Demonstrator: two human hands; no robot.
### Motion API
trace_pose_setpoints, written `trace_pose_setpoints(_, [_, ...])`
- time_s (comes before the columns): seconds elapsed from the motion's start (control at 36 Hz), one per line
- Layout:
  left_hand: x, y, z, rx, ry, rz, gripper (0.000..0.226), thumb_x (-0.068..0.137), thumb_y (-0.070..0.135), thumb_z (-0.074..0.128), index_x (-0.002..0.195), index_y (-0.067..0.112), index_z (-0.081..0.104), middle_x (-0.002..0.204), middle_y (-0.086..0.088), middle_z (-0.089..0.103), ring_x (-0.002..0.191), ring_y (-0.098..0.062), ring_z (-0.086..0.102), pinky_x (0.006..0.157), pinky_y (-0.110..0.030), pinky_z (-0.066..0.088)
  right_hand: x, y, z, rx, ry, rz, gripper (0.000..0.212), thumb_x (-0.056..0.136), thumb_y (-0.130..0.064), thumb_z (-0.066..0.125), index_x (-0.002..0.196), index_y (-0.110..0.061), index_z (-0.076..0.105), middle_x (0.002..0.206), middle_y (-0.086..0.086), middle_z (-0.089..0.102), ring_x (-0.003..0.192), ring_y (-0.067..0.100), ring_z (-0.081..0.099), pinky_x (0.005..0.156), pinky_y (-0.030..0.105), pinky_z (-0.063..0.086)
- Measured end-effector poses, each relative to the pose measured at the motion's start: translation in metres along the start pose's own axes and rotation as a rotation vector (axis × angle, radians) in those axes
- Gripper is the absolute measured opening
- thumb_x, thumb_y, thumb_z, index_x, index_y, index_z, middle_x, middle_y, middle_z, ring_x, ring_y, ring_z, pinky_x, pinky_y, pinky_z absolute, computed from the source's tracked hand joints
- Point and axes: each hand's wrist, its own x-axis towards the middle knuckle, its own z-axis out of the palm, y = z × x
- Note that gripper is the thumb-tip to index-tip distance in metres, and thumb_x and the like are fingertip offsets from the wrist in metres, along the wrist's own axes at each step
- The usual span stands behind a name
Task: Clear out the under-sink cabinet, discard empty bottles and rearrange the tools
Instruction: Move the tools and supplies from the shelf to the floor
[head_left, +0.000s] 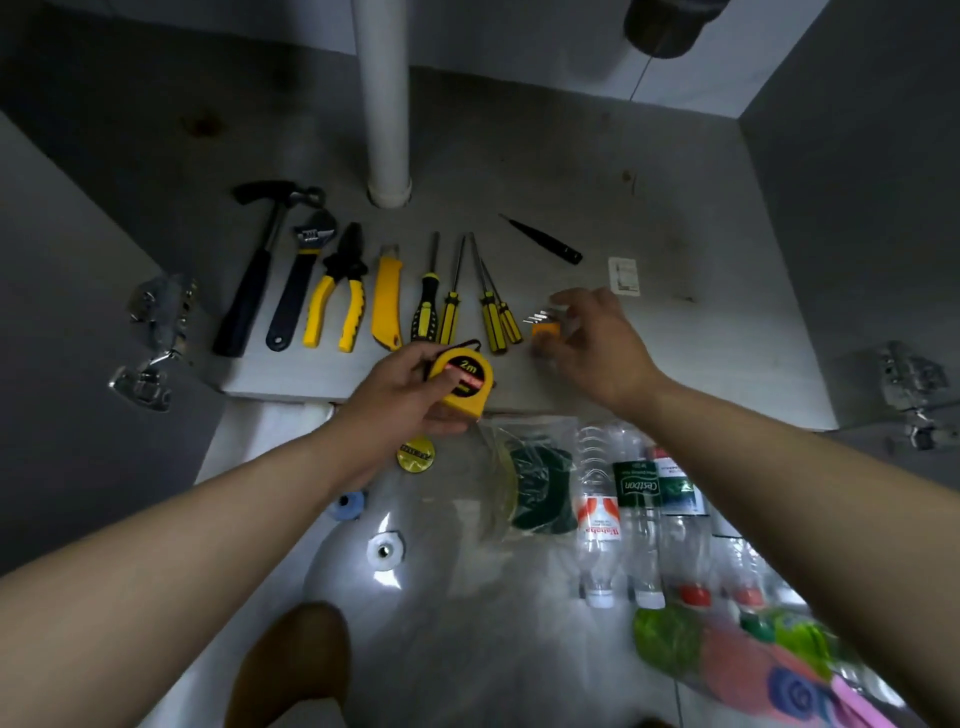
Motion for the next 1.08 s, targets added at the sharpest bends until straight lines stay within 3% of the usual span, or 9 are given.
trace_pose_setpoints(0.14, [-0.028, -0.027, -0.021, -0.016, 0.002, -0.055, 0.028, 0.103, 0.013, 0.056, 0.130, 0.011, 0.060, 0.122, -0.014, 0.071, 0.106, -0.034, 0.071, 0.085, -0.045, 0.062, 0.020, 0.002, 0.010, -0.165, -0.129, 0.119, 0.061, 0.092, -0.030, 0.066, 0.145, -0.014, 0.040, 0.140, 0.021, 0.038, 0.127, 0.042, 0.046, 0.101, 0.039, 0.044])
trace_pose_setpoints(0.22, [-0.039, -0.042, -0.027, 0.023, -0.034, -0.092, 0.029, 0.102, 0.011, 0.056, 0.130, 0.011, 0.061, 0.117, -0.014, 0.071, 0.097, -0.030, 0.074, 0.078, -0.039, 0.063, 0.023, -0.001, 0.018, -0.224, -0.095, 0.162, 0.052, 0.092, -0.030, 0.066, 0.136, -0.012, 0.046, 0.138, 0.021, 0.035, 0.118, 0.043, 0.052, 0.103, 0.047, 0.047])
trace_pose_setpoints(0.31, [-0.042, -0.056, -0.032, 0.048, -0.079, -0.171, 0.028, 0.101, 0.008, 0.058, 0.128, 0.014, 0.061, 0.115, -0.014, 0.070, 0.080, -0.020, 0.075, 0.069, -0.033, 0.063, 0.020, -0.001, 0.024, -0.204, -0.061, 0.223, 0.048, 0.088, -0.023, 0.070, 0.126, -0.008, 0.046, 0.134, 0.019, 0.035, 0.108, 0.041, 0.055, 0.097, 0.044, 0.050])
trace_pose_setpoints(0.47, [-0.030, -0.095, -0.034, 0.294, -0.150, -0.231, 0.036, 0.101, 0.012, 0.061, 0.136, 0.015, 0.055, 0.128, -0.015, 0.062, 0.103, -0.026, 0.071, 0.077, -0.037, 0.064, 0.010, 0.007, 0.025, -0.124, -0.054, 0.326, 0.046, 0.087, -0.020, 0.072, 0.122, -0.010, 0.044, 0.128, 0.020, 0.045, 0.094, 0.035, 0.055, 0.080, 0.031, 0.044])
trace_pose_setpoints(0.58, [-0.013, -0.112, -0.029, 0.602, -0.109, -0.138, 0.043, 0.099, 0.019, 0.064, 0.140, 0.017, 0.053, 0.131, -0.010, 0.062, 0.115, -0.027, 0.065, 0.096, -0.048, 0.057, 0.003, 0.009, 0.020, -0.072, -0.102, 0.407, 0.040, 0.087, -0.031, 0.075, 0.116, -0.013, 0.053, 0.121, 0.014, 0.058, 0.101, 0.027, 0.057, 0.078, 0.028, 0.039])
trace_pose_setpoints(0.69, [0.005, -0.115, -0.022, 0.797, -0.087, -0.031, 0.042, 0.096, 0.019, 0.066, 0.136, 0.020, 0.055, 0.125, -0.005, 0.065, 0.115, -0.023, 0.062, 0.089, -0.030, 0.049, -0.019, -0.005, 0.012, 0.121, -0.075, 0.390, 0.006, 0.091, -0.017, 0.070, 0.089, -0.016, 0.064, 0.092, 0.006, 0.070, 0.092, 0.026, 0.069, 0.074, 0.032, 0.055])
trace_pose_setpoints(0.89, [0.029, -0.106, -0.005, 0.730, -0.034, -0.009, 0.065, 0.090, 0.016, 0.073, 0.148, 0.025, 0.044, 0.136, -0.005, 0.062, 0.122, -0.024, 0.060, 0.101, -0.038, 0.053, -0.095, -0.045, 0.011, 0.261, -0.236, 0.301, 0.006, 0.093, -0.018, 0.071, 0.097, -0.014, 0.070, 0.096, 0.013, 0.073, 0.091, 0.028, 0.069, 0.082, 0.044, 0.057])
trace_pose_setpoints(1.0, [0.030, -0.102, 0.006, 0.659, 0.003, 0.006, 0.068, 0.089, 0.021, 0.077, 0.148, 0.018, 0.043, 0.136, -0.011, 0.062, 0.124, -0.029, 0.059, 0.104, -0.045, 0.050, -0.130, -0.052, 0.029, 0.377, -0.323, 0.293, 0.005, 0.095, -0.005, 0.064, 0.091, -0.006, 0.061, 0.086, 0.010, 0.059, 0.080, 0.029, 0.063, 0.080, 0.058, 0.058])
trace_pose_setpoints(1.08, [0.024, -0.101, 0.002, 0.712, 0.009, 0.079, 0.061, 0.093, 0.012, 0.071, 0.147, 0.015, 0.042, 0.136, -0.013, 0.062, 0.124, -0.031, 0.060, 0.102, -0.045, 0.050, -0.145, -0.051, 0.051, 0.319, -0.380, 0.261, 0.008, 0.094, -0.005, 0.063, 0.091, -0.012, 0.059, 0.087, 0.006, 0.060, 0.087, 0.032, 0.066, 0.082, 0.055, 0.057])
